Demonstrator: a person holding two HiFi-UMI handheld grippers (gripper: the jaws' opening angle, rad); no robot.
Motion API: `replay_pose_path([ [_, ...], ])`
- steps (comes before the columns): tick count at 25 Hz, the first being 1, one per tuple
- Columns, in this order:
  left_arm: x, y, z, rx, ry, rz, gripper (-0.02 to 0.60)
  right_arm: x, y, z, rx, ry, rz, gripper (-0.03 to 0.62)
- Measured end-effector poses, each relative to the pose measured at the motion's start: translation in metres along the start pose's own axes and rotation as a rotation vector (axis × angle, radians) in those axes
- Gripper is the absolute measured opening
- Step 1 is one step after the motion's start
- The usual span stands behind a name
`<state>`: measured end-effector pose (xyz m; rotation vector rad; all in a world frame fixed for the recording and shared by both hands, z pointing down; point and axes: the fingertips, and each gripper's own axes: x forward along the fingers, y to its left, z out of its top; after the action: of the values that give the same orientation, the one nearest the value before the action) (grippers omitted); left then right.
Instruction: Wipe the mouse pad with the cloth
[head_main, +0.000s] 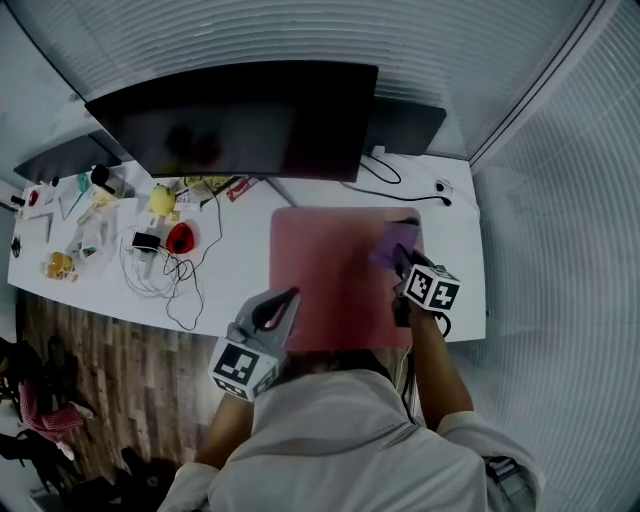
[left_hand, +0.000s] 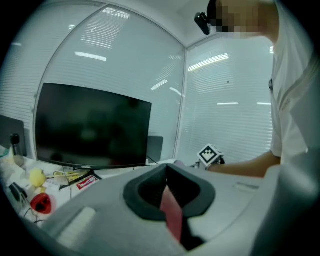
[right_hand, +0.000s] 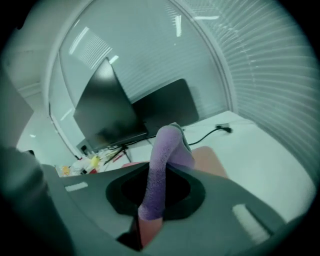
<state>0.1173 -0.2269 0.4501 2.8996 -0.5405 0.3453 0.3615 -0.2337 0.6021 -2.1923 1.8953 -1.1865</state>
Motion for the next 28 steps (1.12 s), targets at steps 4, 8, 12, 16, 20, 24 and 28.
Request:
replay_pose_path([
  [4,-0.049,0.03,-0.005,-0.021,-0.013,0.053,0.003,0.036,0.113,-0.04,-0.046,0.109,0.21,0.052],
  [8,-0.105,0.066,-0.015,-0.046,-0.029,0.106,0.003,0.07,0.219,-0.091,-0.135,0.205,0.336,0.052],
  [12,-0.159,0.1,-0.035,-0.092,-0.03,0.149,0.003,0.107,0.298,-0.143,-0.206,0.282,0.407,0.052],
  [16,-0.197,0.121,-0.05,-0.12,-0.034,0.161,0.003,0.138,0.323,-0.175,-0.253,0.36,0.366,0.052],
  [20,-0.205,0.133,-0.051,-0.113,-0.039,0.164,0.003,0.148,0.301,-0.18,-0.29,0.382,0.261,0.052],
  [24,-0.186,0.116,-0.039,-0.11,-0.055,0.137,0.003,0.138,0.252,-0.171,-0.267,0.372,0.182,0.052],
  [28,-0.149,0.089,-0.033,-0.098,-0.049,0.117,0.003,0.122,0.199,-0.158,-0.238,0.362,0.143,0.052],
])
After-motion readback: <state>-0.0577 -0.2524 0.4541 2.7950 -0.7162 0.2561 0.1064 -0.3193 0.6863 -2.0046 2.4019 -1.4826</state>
